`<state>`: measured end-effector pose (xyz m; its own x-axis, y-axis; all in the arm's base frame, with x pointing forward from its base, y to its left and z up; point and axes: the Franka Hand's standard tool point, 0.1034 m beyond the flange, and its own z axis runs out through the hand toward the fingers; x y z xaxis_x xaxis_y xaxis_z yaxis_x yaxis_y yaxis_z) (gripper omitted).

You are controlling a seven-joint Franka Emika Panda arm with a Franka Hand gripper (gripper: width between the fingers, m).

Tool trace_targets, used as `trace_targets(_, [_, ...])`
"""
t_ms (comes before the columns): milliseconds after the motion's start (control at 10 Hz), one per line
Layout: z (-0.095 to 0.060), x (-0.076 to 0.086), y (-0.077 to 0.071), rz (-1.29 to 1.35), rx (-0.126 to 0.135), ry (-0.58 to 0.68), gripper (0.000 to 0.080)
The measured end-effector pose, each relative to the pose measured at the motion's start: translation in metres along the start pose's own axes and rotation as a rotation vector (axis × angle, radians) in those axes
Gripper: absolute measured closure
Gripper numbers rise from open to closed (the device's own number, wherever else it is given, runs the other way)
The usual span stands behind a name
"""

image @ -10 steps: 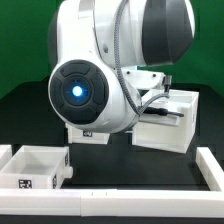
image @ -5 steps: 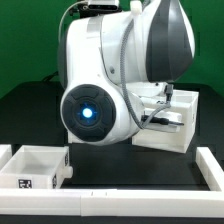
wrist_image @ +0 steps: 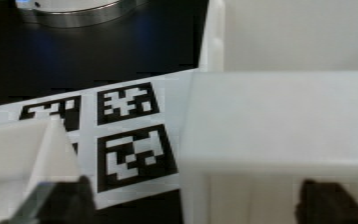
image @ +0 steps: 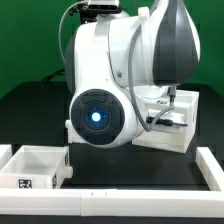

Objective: Assemble drawer

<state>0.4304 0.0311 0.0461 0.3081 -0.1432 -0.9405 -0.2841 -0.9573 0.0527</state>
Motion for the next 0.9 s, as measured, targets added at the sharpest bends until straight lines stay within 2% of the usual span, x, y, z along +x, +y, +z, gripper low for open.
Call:
trace_targets(100, [0.0, 0.0, 0.0, 0.0, 0.0, 0.0, 0.033])
trace_targets(300, [0.0, 0.0, 0.0, 0.0, -0.001, 0.0, 0.0671])
trace_targets(400, [0.0, 0.0, -0.001, -0.002, 0.001, -0.001, 0.0671])
trace_targets(500, [0.0, -0.003, -0.002, -0.012, 0.001, -0.013, 0.0762])
trace_targets(600, [-0.007, -0.006, -0.004, -0.018, 0.003, -0.012, 0.0765])
trace_targets(700, [-0.019, -0.01, -0.009, -0.038, 0.001, 0.009, 0.0765])
trace_targets(900, [-0.047, -0.036, -0.016, -0.077, 0.004, 0.044, 0.0765])
